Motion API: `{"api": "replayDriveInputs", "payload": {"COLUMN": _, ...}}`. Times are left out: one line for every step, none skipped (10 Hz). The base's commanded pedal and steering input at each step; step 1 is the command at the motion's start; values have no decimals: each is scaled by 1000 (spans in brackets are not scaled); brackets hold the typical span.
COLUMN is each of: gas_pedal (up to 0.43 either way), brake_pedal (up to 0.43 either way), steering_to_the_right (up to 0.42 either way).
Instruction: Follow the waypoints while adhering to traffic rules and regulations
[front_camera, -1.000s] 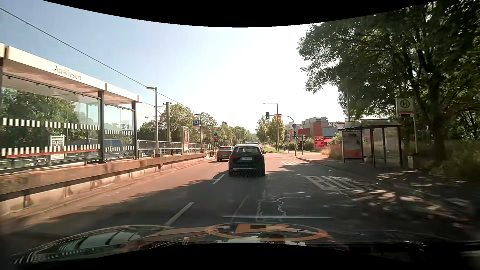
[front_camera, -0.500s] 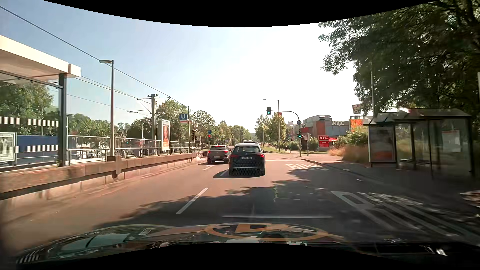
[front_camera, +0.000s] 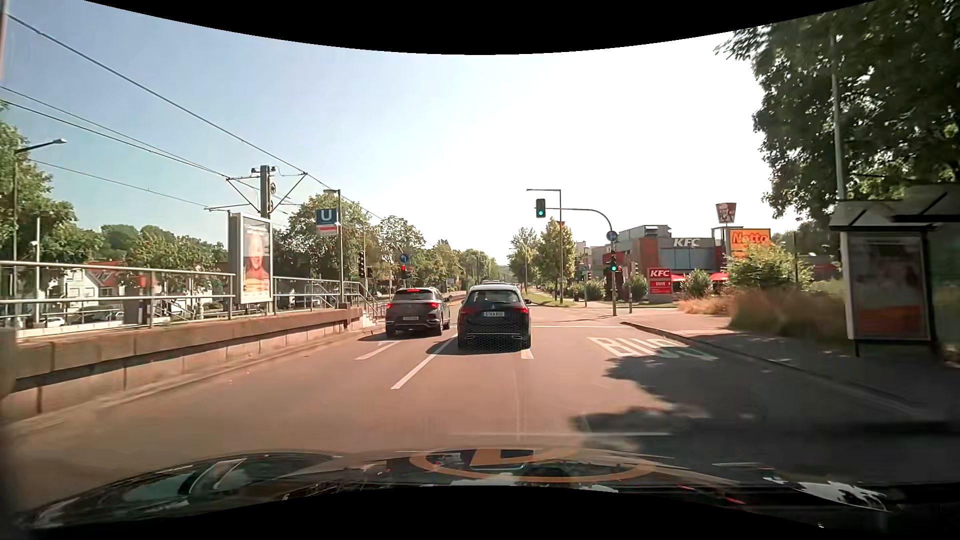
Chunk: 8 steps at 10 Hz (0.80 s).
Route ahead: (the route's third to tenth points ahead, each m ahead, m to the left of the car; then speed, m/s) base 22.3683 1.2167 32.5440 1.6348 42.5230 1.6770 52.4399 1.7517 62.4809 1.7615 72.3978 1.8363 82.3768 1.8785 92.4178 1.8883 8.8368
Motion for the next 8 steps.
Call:
{"api": "replayDriveInputs", "payload": {"gas_pedal": 169, "brake_pedal": 0, "steering_to_the_right": 3}}
{"api": "replayDriveInputs", "payload": {"gas_pedal": 169, "brake_pedal": 0, "steering_to_the_right": 3}}
{"api": "replayDriveInputs", "payload": {"gas_pedal": 169, "brake_pedal": 0, "steering_to_the_right": 3}}
{"api": "replayDriveInputs", "payload": {"gas_pedal": 169, "brake_pedal": 0, "steering_to_the_right": 2}}
{"api": "replayDriveInputs", "payload": {"gas_pedal": 169, "brake_pedal": 0, "steering_to_the_right": -3}}
{"api": "replayDriveInputs", "payload": {"gas_pedal": 169, "brake_pedal": 0, "steering_to_the_right": -5}}
{"api": "replayDriveInputs", "payload": {"gas_pedal": 169, "brake_pedal": 0, "steering_to_the_right": -9}}
{"api": "replayDriveInputs", "payload": {"gas_pedal": 157, "brake_pedal": 0, "steering_to_the_right": -12}}
